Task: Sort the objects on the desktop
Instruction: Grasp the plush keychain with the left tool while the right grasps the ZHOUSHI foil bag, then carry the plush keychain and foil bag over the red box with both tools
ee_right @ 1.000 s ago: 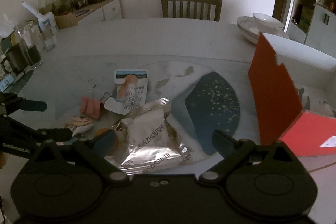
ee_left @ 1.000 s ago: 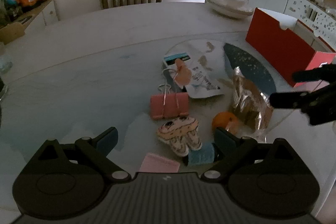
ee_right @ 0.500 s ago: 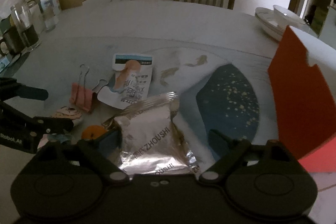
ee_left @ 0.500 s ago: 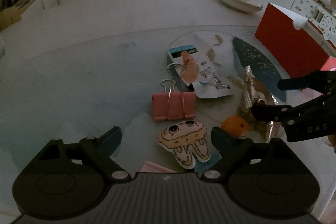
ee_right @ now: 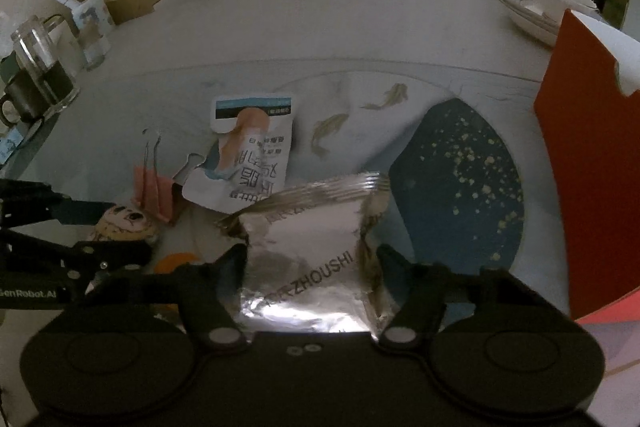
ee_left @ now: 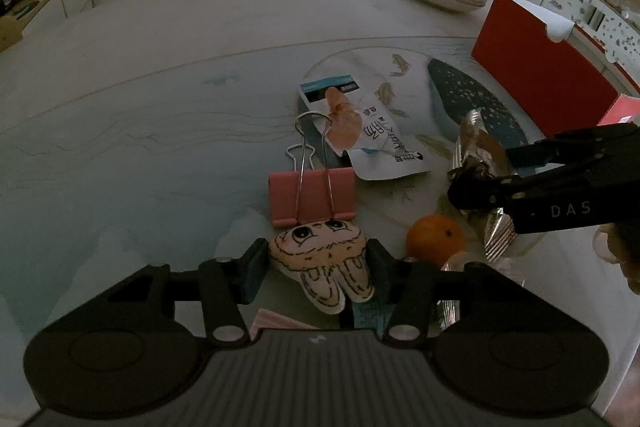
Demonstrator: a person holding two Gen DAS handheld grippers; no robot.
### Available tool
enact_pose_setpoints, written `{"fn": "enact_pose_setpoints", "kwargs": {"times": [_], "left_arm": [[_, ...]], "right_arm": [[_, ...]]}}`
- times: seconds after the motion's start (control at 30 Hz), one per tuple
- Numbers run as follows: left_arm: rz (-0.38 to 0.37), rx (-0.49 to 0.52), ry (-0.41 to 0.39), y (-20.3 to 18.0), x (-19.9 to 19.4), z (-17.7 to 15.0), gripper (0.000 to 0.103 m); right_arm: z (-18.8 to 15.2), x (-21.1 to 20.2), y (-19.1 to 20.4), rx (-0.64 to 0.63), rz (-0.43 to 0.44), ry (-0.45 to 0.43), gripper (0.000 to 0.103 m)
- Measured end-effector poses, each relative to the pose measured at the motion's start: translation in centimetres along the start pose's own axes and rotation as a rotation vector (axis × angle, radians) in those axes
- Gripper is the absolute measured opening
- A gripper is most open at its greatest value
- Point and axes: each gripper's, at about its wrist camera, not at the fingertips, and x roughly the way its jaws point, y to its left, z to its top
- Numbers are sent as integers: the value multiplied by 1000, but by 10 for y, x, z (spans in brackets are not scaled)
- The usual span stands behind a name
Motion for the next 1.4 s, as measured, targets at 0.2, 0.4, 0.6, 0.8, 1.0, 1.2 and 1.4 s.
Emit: {"fn": "enact_pose_setpoints", "kwargs": {"times": [0.2, 0.4, 0.6, 0.8, 1.0, 1.2, 1.4], "left_arm": [[-10, -6, -6, 1, -2, 0, 50], [-20, -4, -17, -1, -6, 3, 49], [-25, -6, -32, -5, -14, 6, 49], [-36, -10, -38, -12, -23, 8, 49], [-52, 1, -51, -27, -37, 12, 49], [-75, 11, -69, -45, -49, 17, 49], [-106, 33, -81, -70, -57, 24, 49]], "right_arm": [[0, -2, 2, -1, -5, -5, 60], [-2, -10, -1, 3, -31, -16, 51], [-5, -22, -13, 36, -44, -29, 50], [-9, -39, -21, 72, -46, -44, 50], [-13, -60, -25, 79, -43, -64, 50], [-17, -82, -29, 79, -52, -75, 50], [-21, -102, -37, 72, -64, -78, 50]]}}
